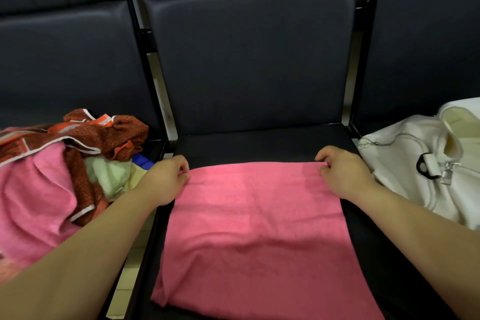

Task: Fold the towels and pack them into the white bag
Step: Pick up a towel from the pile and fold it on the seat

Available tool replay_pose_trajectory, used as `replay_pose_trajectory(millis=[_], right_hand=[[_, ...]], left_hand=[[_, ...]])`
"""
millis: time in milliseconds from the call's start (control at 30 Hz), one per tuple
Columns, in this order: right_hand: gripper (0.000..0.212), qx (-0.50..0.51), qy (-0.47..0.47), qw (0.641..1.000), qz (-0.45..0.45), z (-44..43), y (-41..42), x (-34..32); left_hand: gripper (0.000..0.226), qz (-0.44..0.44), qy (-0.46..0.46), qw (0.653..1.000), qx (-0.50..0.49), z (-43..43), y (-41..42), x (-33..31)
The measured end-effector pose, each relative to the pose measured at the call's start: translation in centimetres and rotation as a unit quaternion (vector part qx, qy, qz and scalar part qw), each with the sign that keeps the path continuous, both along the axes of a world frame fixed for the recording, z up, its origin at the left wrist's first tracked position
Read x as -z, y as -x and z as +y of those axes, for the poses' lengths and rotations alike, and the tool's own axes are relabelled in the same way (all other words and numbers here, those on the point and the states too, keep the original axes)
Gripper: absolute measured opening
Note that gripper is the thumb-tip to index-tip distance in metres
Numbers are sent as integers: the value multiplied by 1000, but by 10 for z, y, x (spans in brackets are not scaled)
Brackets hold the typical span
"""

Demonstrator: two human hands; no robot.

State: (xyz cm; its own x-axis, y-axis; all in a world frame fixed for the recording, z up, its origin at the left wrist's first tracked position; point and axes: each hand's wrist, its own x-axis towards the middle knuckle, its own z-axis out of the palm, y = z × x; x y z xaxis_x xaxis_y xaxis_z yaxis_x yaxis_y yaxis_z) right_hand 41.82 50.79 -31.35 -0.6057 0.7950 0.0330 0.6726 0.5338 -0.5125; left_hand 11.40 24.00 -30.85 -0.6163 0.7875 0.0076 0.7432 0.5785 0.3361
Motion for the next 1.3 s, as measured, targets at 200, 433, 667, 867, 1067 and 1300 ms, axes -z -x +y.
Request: replay_pose_trajectory(millis=[200,433,667,867,1067,1300], right_hand=[[18,-4,-1,1000,23,-3,-12,-6],[19,7,31,999,45,-7,-14,-5],[17,0,87,991,105,-5,-15,-6],[17,24,152,970,188,-9,-19,-27],[17,43,189,939,285,-10,-23,-94],[19,30,146,886,438,9,-12,-245]], left_hand=[[20,-1,41,997,58,-11,-11,-9],[14,18,48,998,46,-20,-21,-11],[22,-93,-88,991,-30,-26,-16,-14],[23,-182,-165,968,-50,-45,-10,-43],[23,-145,-213,964,-64,-46,-12,-114],[29,-1,-332,941,-60,-30,-19,-274]])
